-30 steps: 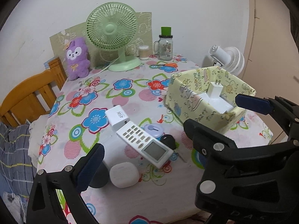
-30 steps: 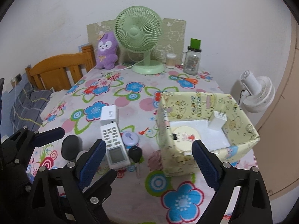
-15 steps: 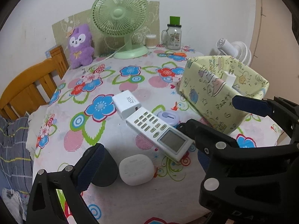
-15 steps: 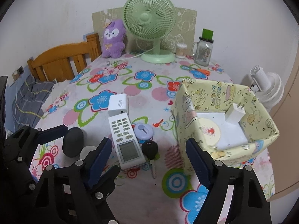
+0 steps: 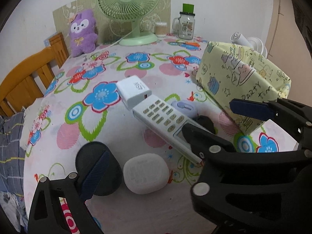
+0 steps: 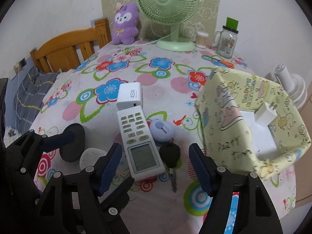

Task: Organize rigid objects
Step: 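Move the right tool toward the white display meter while the left tool approaches the white oval case, then close the right tool on the white display meter while the left tool grips the white oval case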

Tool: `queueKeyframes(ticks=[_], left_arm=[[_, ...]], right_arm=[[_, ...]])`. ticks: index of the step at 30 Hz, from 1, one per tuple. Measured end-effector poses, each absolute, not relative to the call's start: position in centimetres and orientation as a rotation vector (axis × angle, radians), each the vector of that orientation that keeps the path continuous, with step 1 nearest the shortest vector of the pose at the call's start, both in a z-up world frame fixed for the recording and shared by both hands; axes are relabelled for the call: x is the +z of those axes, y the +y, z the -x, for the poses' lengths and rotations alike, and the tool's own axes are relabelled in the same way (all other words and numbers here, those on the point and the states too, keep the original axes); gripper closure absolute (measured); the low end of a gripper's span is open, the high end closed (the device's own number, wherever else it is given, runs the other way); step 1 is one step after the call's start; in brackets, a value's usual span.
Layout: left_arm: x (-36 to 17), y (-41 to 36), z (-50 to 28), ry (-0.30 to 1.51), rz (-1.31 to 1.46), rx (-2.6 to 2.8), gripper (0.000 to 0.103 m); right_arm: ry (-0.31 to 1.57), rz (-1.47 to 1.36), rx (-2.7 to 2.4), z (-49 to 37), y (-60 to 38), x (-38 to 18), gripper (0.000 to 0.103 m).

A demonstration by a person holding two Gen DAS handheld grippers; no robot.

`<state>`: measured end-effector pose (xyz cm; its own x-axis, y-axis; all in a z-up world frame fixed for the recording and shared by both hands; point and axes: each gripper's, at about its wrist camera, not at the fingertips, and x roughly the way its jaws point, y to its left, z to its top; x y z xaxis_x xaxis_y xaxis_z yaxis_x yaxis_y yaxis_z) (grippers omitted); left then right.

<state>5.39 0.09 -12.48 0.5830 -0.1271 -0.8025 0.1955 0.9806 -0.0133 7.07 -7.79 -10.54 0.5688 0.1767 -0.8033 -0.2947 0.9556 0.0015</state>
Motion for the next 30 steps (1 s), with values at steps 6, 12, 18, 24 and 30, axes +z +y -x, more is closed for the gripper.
queueKeyframes(ticks=[6, 12, 18, 24, 30], left_arm=[[-13.8, 0.4, -4.9, 0.962, -0.062, -0.187, 0.010], [-14.1, 0.0, -3.8, 0.956, -0.060, -0.172, 0.013], [-14.5, 0.4, -3.3, 0.975, -0.019, -0.154, 0.013], [-14.8, 0.9, -4.0, 0.975, -0.017, -0.131, 0.013], [-15.0, 1.1, -4.8, 0.964, -0.031, -0.130, 0.013]], right_arm=[[0.958, 0.147, 0.304, -7.1, -7.0, -12.2, 0.029], [0.991, 0.143, 0.318, -7.2, -7.1, -13.3, 0.029], [1.009, 0.165, 0.352, -7.2, -6.7, -14.4, 0.029], [0.995, 0.183, 0.354, -7.7, -6.1, -14.8, 0.041], [1.001, 0.140, 0.368, -8.4, -6.0, -15.0, 0.052]])
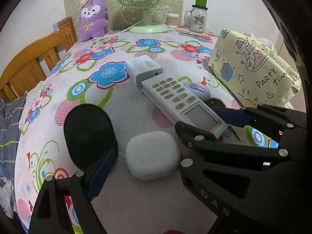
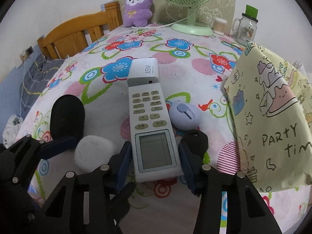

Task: Organize rigid objects
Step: 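Close the right tool on the white display meter while the left tool grips the white oval case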

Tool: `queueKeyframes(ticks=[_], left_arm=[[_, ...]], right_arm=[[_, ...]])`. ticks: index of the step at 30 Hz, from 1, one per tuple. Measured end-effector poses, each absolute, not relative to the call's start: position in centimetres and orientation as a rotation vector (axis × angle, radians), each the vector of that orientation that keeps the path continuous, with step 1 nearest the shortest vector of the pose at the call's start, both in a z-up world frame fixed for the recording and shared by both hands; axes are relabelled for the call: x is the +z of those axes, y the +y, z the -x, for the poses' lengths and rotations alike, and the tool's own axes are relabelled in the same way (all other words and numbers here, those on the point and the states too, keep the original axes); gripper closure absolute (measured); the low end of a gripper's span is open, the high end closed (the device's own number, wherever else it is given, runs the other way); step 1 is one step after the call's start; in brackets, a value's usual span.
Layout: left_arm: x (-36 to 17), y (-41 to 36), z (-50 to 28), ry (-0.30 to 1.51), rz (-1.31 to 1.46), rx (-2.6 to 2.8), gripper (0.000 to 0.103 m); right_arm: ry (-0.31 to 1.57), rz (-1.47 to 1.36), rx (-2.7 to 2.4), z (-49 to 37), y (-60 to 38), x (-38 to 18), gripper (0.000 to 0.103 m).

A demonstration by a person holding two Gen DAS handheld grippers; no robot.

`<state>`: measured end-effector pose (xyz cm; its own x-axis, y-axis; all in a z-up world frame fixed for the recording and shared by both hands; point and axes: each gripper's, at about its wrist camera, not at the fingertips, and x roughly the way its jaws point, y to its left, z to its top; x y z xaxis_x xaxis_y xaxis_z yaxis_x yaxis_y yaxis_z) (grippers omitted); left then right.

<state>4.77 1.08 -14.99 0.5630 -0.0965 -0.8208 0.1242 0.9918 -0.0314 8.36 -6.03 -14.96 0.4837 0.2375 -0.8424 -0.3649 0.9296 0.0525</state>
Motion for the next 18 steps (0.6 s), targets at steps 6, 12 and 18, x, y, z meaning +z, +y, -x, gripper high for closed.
queueKeyframes(ticks=[6, 12, 18], left_arm=[[-14.84, 1.08, -4.71, 0.956, -0.030, -0.150, 0.023], [-14.66, 0.82, -4.39, 0.940, -0.056, -0.126, 0.046], [-14.61, 0.92, -4.32, 0.940, -0.048, -0.134, 0.046]], right_arm=[[0.996, 0.134, 0.366, -8.52, -5.98, -14.95, 0.054], [1.004, 0.130, 0.359, -8.31, -6.09, -14.83, 0.055], [1.009, 0.101, 0.366, -7.77, -6.59, -14.59, 0.055]])
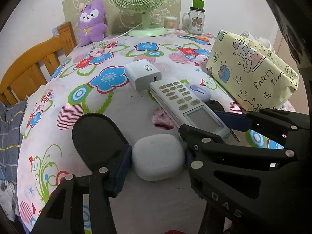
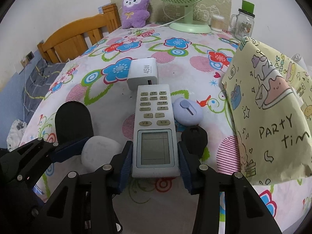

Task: Organize rigid objects
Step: 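Close the right tool on the white display meter while the left tool grips the white oval case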

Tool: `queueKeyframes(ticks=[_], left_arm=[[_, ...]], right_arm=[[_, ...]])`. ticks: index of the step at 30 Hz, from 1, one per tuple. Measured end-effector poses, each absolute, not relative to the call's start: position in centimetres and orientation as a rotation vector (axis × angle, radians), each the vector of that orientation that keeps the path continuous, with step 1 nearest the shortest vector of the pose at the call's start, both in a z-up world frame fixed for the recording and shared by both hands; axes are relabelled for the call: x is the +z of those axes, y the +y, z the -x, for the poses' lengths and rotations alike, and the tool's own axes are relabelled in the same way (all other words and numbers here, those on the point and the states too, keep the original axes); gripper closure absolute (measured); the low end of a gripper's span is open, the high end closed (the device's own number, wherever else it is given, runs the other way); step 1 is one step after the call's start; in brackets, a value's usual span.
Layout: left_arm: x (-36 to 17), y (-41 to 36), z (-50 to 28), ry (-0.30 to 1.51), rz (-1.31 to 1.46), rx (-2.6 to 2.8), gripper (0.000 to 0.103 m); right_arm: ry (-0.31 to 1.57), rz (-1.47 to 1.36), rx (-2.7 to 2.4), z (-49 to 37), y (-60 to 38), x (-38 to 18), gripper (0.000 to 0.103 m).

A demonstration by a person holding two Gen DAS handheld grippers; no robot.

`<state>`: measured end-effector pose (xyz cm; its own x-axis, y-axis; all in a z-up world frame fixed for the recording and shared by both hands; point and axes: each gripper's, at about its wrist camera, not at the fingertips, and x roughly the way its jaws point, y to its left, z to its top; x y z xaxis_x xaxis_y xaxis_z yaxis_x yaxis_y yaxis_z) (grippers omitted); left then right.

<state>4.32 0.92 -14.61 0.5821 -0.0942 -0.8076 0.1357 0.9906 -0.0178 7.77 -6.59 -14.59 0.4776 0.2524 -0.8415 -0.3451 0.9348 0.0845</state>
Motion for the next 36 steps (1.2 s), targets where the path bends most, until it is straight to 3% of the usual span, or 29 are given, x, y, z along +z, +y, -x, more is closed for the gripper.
queueKeyframes(ticks=[36], left_arm=[[-9.4, -0.1, -3.4, 0.834, -0.070, -0.156, 0.046]], right_arm=[[0.922, 0.027, 0.306, -5.9, -8.6, -9.0, 0.056]])
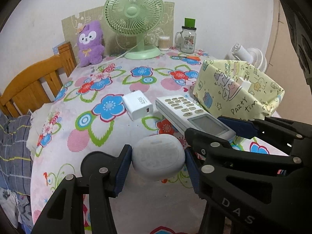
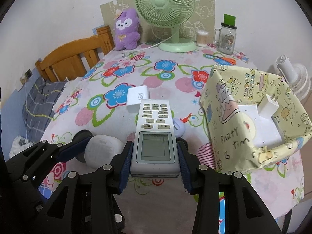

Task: Organize rigid objects
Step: 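Close the right tool on the white display meter while the left tool grips the white oval case, then carry the meter with the right tool over the yellow basket while the left tool carries the oval case there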

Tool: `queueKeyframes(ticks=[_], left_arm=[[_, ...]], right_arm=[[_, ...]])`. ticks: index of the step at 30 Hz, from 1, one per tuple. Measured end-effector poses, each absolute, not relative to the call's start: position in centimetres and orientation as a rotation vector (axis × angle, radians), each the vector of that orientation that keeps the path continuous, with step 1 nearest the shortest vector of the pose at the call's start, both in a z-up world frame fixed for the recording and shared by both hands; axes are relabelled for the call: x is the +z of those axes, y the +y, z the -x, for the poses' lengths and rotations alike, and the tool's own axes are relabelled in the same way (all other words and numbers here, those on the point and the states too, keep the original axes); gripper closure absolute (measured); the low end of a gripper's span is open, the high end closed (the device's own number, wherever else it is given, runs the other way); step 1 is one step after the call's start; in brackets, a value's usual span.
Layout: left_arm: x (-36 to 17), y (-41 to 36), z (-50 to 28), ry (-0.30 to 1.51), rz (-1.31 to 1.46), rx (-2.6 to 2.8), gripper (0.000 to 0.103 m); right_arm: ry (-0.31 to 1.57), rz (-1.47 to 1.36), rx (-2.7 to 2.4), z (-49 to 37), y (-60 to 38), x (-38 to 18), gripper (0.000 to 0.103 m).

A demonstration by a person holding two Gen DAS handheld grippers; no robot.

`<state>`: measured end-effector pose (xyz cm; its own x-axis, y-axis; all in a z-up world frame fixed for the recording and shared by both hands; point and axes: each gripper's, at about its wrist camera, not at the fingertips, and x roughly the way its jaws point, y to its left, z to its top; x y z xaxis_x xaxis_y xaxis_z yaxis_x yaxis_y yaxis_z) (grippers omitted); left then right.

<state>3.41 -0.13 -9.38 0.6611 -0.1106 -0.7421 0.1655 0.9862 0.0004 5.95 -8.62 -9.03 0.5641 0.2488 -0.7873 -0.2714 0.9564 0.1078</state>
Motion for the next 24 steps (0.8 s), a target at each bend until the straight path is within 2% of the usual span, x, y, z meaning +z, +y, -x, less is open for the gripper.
queueKeyframes(ticks=[24], left_arm=[[-5.3, -2.7, -3.8, 0.765, -0.110, -0.162, 0.046]], right_arm=[[0.852, 0.024, 0.276, -5.9, -11.2, -4.4, 0.056]])
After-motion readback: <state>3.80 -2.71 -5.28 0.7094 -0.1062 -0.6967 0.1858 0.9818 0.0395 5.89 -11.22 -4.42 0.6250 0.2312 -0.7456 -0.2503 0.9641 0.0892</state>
